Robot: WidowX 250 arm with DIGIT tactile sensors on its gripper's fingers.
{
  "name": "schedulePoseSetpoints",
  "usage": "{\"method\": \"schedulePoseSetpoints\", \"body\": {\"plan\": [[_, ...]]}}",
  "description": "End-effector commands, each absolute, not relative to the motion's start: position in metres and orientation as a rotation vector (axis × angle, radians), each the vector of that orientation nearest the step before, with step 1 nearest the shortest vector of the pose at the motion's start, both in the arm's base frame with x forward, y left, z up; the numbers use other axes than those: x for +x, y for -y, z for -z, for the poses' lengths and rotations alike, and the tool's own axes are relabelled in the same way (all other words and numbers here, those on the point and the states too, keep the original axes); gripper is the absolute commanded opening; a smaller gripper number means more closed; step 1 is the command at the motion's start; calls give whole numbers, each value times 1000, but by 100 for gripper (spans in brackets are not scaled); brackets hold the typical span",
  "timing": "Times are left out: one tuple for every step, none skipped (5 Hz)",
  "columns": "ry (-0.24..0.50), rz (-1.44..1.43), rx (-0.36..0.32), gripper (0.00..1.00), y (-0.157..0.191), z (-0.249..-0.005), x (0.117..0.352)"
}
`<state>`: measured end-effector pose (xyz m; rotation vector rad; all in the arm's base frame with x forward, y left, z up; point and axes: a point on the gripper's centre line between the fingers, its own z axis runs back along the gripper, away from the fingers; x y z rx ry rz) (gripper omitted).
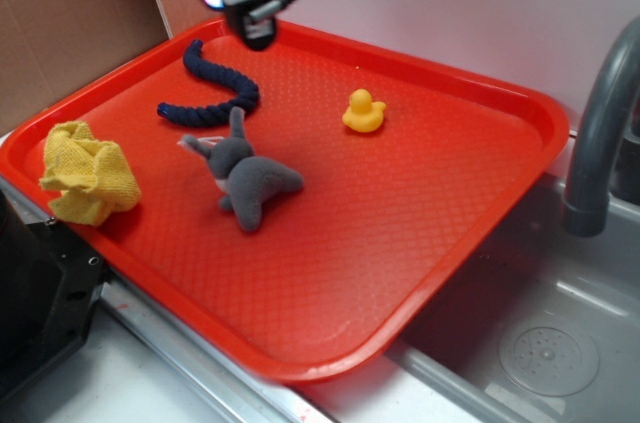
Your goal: Grab the yellow duck.
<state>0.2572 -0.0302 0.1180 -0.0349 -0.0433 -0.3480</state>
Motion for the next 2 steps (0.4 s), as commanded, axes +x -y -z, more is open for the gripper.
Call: {"method": "schedulePoseSetpoints", "body": {"plan": [[93,484,-29,100,80,-91,293],[76,475,-31,100,81,-71,302]]}}
